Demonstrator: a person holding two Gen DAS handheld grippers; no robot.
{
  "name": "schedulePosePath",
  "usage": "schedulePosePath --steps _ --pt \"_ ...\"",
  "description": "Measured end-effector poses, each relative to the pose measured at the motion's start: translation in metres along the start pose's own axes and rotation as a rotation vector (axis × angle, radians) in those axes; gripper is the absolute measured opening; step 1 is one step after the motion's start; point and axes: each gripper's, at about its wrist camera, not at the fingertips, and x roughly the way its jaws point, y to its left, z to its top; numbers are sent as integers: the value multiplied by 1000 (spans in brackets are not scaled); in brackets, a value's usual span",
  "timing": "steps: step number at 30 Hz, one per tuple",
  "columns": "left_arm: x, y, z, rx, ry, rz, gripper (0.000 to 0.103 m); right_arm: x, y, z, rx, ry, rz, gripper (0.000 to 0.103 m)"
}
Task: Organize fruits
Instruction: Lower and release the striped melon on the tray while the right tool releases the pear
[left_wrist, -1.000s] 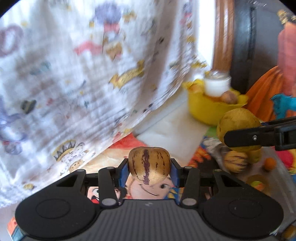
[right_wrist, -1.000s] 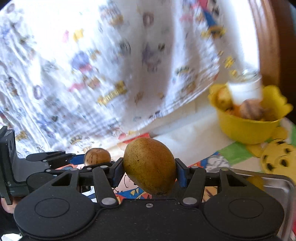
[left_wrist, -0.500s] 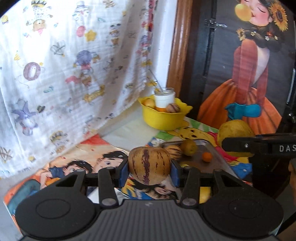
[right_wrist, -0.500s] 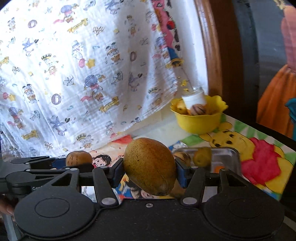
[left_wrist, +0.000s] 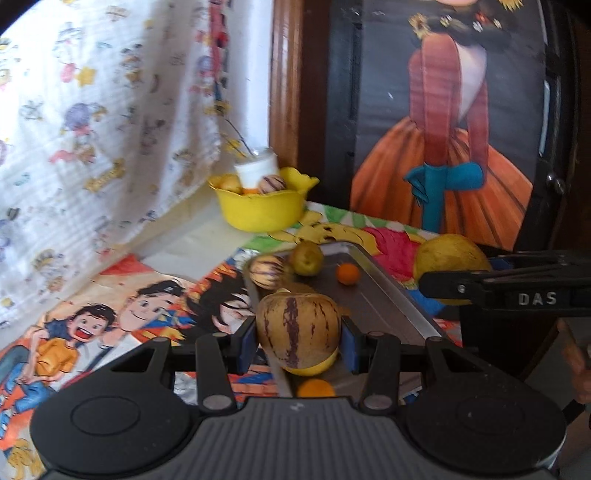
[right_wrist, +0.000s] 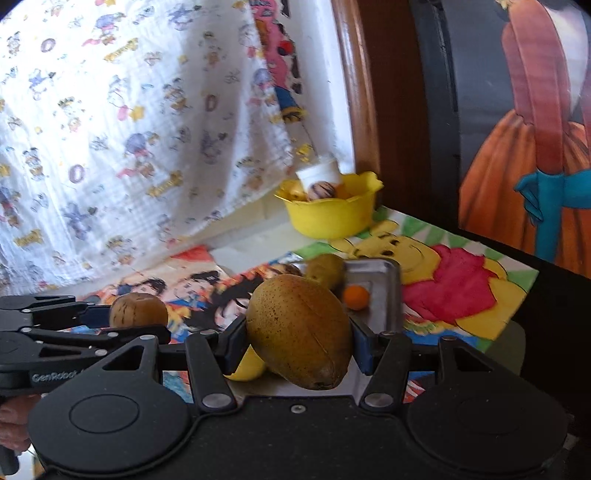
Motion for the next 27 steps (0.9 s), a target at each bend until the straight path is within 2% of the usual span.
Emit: schedulePosePath --steps 13,18,27 --pt "29 -43 -31 93 61 -71 50 30 -28 -32 -6 58 -8 58" --pt "39 -54 -38 132 69 -68 50 44 -30 -38 -21 95 4 58" --pt "54 -51 -45 115 113 -52 51 58 -33 -40 -4 138 24 59"
